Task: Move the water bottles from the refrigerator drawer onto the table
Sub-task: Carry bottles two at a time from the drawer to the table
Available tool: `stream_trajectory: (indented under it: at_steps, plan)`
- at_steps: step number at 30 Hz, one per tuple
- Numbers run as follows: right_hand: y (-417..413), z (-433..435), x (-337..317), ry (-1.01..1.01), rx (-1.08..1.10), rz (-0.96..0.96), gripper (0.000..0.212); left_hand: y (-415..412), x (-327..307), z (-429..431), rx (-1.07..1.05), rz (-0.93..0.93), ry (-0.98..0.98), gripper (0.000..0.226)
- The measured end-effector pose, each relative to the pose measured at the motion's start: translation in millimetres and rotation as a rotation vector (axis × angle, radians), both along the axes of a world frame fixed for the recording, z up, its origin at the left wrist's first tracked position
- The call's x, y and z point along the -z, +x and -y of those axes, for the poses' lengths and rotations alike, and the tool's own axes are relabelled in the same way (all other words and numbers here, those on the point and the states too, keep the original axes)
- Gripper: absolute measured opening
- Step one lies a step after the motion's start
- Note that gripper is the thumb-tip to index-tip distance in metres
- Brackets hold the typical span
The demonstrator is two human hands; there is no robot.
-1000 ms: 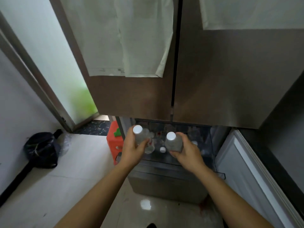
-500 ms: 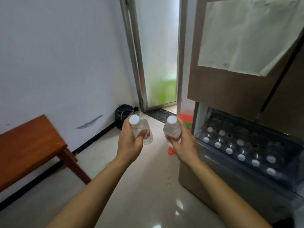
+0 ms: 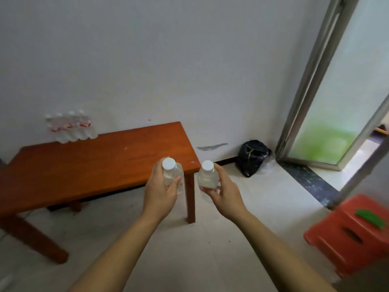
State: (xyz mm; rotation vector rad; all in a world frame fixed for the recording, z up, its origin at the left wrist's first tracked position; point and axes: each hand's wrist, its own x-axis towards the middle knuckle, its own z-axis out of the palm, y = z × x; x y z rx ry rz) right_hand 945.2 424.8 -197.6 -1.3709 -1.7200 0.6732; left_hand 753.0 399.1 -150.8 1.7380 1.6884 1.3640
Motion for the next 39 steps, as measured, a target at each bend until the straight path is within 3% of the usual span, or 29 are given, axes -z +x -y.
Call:
stream_trajectory:
  at_steps: [10, 18, 31, 39]
  plan:
    - [-163, -117, 1, 0.010, -0.228, -0.020, 0.073, -166, 12, -90, -0.249, 0.021, -0.035, 0.052]
    - [-249, -261, 29, 0.015, -0.333, -0.034, 0.073, -247, 34, -217, -0.266, 0.001, -0.040, 0.052]
    - [-393, -499, 12, 0.036, -0.399, 0.045, 0.069, -401, 25, -433, -0.427, -0.213, -0.016, 0.053]
    - [-487, -589, 43, -0.061, -0.341, 0.153, 0.067, -503, 69, -534, -0.347, -0.146, -0.077, 0.046]
